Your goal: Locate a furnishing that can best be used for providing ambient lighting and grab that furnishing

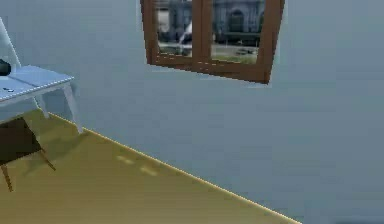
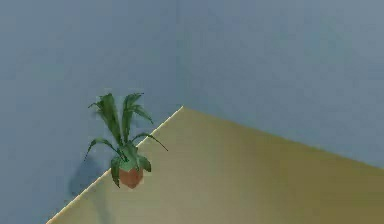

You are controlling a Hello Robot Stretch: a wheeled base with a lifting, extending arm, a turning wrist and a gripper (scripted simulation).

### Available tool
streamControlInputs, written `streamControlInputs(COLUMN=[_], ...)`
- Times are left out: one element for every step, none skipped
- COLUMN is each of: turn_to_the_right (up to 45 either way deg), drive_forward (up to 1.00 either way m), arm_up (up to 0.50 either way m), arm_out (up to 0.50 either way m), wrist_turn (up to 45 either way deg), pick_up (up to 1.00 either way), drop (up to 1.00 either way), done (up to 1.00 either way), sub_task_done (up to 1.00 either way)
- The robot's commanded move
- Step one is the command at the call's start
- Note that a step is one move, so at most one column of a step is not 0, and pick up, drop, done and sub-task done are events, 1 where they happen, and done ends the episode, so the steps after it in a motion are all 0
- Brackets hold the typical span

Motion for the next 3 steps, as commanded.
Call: streamControlInputs(turn_to_the_right=[45.0,45.0,45.0], drive_forward=[0.00,0.00,0.00], arm_up=[0.00,0.00,0.00], arm_out=[0.00,0.00,0.00], wrist_turn=[0.0,0.0,0.0], pick_up=[0.00,0.00,0.00], drop=[0.00,0.00,0.00], done=[0.00,0.00,0.00], sub_task_done=[0.00,0.00,0.00])
